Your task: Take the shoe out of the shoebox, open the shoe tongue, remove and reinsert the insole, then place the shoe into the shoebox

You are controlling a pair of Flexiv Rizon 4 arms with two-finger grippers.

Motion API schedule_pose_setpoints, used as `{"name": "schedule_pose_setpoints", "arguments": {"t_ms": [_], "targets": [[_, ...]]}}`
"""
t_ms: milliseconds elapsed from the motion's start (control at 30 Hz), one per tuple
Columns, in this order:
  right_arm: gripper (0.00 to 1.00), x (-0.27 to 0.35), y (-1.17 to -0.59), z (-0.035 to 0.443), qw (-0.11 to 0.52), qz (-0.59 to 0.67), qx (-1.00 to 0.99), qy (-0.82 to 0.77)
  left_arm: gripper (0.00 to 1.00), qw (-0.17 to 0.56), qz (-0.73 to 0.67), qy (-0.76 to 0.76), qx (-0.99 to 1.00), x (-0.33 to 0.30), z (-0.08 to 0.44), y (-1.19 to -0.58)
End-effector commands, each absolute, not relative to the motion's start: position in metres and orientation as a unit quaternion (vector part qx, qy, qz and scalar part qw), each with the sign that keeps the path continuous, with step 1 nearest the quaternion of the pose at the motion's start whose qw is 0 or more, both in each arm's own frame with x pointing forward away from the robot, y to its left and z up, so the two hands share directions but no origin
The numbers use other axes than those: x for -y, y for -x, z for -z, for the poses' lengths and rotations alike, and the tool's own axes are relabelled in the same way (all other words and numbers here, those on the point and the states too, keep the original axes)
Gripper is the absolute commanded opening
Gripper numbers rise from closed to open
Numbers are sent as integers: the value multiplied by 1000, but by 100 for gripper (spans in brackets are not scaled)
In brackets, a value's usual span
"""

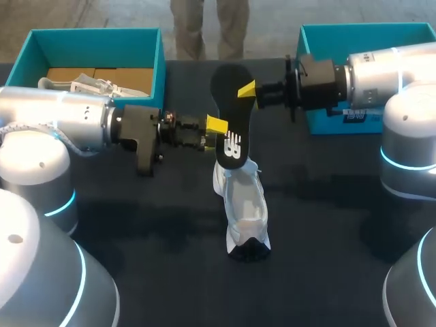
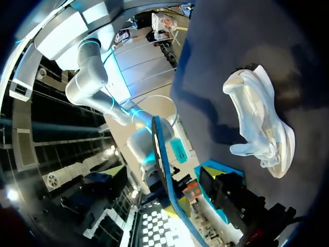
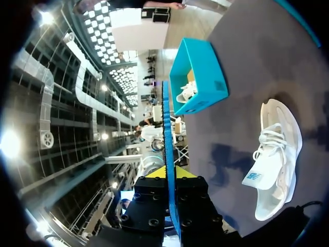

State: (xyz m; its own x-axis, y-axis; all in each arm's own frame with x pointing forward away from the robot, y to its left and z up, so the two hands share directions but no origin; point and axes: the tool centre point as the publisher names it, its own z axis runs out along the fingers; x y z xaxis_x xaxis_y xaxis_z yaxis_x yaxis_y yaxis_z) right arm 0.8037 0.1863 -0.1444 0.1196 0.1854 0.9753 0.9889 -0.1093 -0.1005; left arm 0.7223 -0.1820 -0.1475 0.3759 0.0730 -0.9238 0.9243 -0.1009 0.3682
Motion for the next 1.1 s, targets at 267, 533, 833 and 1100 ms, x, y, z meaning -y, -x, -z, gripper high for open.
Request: {"name": "schedule_pose_setpoints", "arguments": {"t_ms": [267, 533, 833, 1100], "targets": [[0, -186, -800, 158, 448, 454, 497, 588, 100, 459, 359, -674, -454, 144, 123, -735], [0, -190, -799, 164, 445, 456, 499, 587, 100, 378, 294, -726, -494, 131, 107, -756], [0, -191, -801, 173, 439, 457, 486, 601, 100, 317, 253, -776, -482, 127, 98, -766], [0, -191, -801, 173, 439, 457, 486, 601, 100, 317, 253, -776, -482, 127, 98, -766]]}}
